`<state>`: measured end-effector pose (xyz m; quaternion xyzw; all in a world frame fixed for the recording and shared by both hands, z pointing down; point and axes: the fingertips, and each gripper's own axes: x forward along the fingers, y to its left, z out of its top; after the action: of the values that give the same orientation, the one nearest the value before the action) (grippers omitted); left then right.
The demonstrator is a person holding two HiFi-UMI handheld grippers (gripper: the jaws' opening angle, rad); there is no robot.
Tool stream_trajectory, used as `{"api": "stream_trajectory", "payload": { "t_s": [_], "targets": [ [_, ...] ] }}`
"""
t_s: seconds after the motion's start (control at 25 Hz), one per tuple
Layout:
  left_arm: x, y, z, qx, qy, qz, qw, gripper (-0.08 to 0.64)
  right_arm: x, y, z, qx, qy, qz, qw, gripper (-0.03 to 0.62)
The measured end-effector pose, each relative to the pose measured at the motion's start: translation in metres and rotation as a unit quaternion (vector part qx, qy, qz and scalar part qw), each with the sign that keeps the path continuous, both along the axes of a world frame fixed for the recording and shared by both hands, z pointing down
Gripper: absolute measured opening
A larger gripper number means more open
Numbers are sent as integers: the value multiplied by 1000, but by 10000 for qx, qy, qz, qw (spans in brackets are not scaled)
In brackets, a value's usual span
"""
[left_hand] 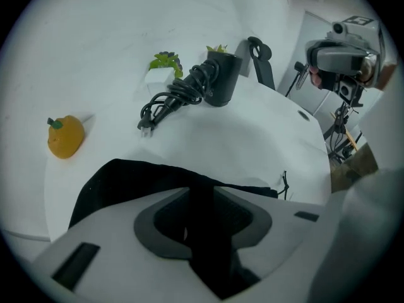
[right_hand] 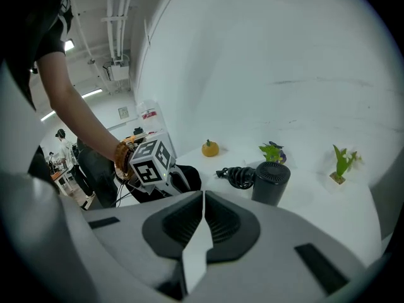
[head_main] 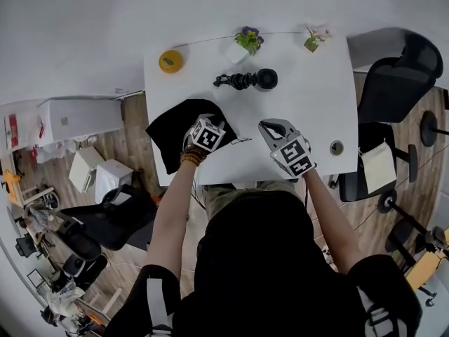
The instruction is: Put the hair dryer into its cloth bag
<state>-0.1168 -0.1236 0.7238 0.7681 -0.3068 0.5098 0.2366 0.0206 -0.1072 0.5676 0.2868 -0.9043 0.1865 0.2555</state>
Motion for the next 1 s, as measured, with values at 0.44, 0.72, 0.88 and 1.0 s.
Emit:
{"api": "stream_trajectory", "payload": {
  "t_s": [0.44, 0.72, 0.88, 1.0],
  "targets": [
    [6, 9, -97, 810, 1165, -135, 9898, 31, -14, -7, -3, -78, -229, 32, 9997, 32],
    [4, 45, -205, 1529, 2684, -144, 9510, 31, -62, 2, -20, -558, -1284, -611, 9883, 32],
    [-3, 54, -228, 1789, 2878, -362, 9401, 31, -89, 15, -15, -553, -1185, -1046, 9859, 32],
    [-10, 56, -228, 1812, 2752, -492, 9429, 31, -105, 27, -9, -385, -860, -1432, 9852, 34]
  ]
}}
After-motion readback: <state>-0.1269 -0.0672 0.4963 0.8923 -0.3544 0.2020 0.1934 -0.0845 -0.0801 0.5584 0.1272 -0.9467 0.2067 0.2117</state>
